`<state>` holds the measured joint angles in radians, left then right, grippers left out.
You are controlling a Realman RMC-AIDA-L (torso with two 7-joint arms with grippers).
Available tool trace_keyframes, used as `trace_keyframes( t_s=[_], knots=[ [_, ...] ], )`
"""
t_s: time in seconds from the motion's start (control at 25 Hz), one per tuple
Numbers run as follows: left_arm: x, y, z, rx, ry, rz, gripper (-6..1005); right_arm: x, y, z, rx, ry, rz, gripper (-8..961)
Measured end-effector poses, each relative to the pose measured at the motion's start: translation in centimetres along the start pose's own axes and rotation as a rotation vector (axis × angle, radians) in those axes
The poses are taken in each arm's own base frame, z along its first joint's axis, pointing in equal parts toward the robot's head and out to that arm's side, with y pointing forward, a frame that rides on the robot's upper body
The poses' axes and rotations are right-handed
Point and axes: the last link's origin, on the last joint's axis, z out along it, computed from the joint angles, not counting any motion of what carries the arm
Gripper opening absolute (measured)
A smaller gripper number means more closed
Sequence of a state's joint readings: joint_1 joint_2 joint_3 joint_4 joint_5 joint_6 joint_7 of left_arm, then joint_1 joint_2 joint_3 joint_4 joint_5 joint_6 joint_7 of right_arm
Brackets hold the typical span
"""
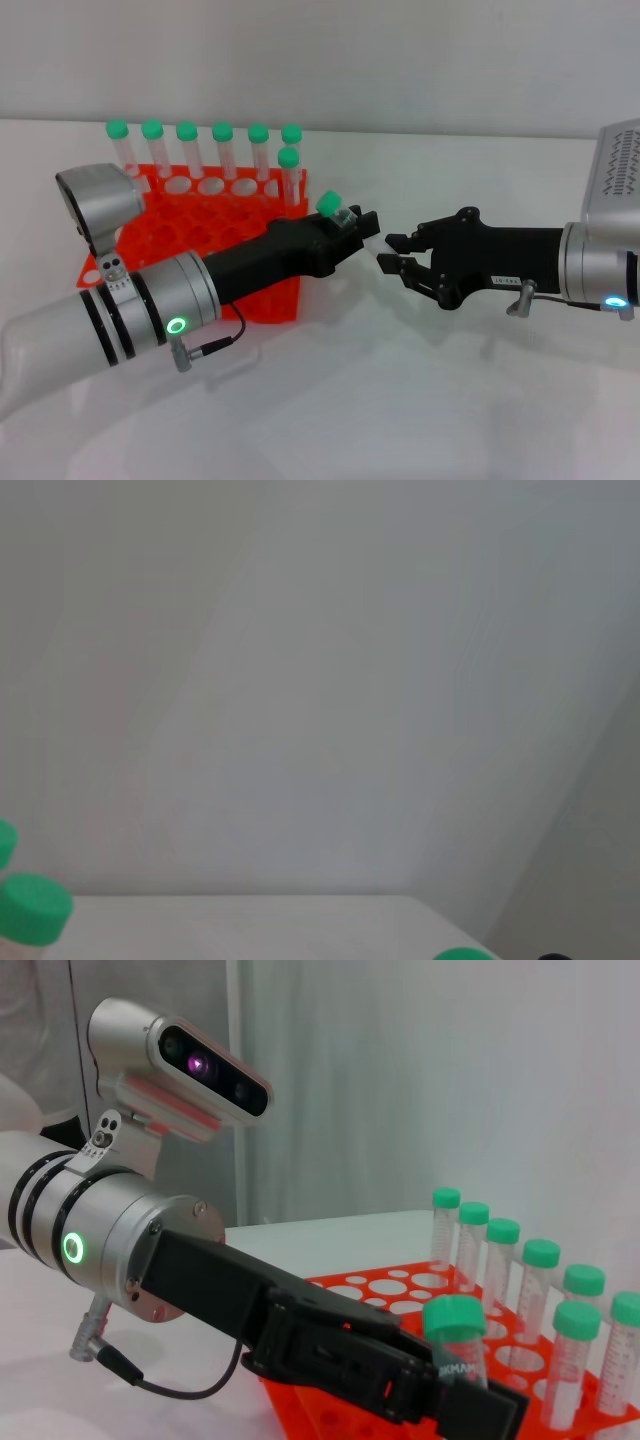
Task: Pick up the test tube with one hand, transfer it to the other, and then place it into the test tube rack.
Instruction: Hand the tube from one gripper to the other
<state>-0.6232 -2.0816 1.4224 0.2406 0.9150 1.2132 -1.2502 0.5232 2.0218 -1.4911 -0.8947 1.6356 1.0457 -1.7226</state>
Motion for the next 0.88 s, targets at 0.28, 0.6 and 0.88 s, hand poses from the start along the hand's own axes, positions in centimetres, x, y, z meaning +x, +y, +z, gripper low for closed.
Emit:
trace_keyframes(
  t_s=[0.28,0.6,0.88],
  knots=[
    [0.3,0.0,0.2,-0.002,0.003,0.009,262,0.2,-0.3,0.0,0.019,0.012,-0.003,198],
    [0.6,-0.1,0.3,0.008,0.011,0.021,217,0.9,-0.9,-0.5,0.059,0.025,0.021,209],
    [0.7,-0.3,0.3,0.020,0.008,0.058,206,1.5,-2.2,-1.9,0.143,0.011,0.063,403]
  ],
)
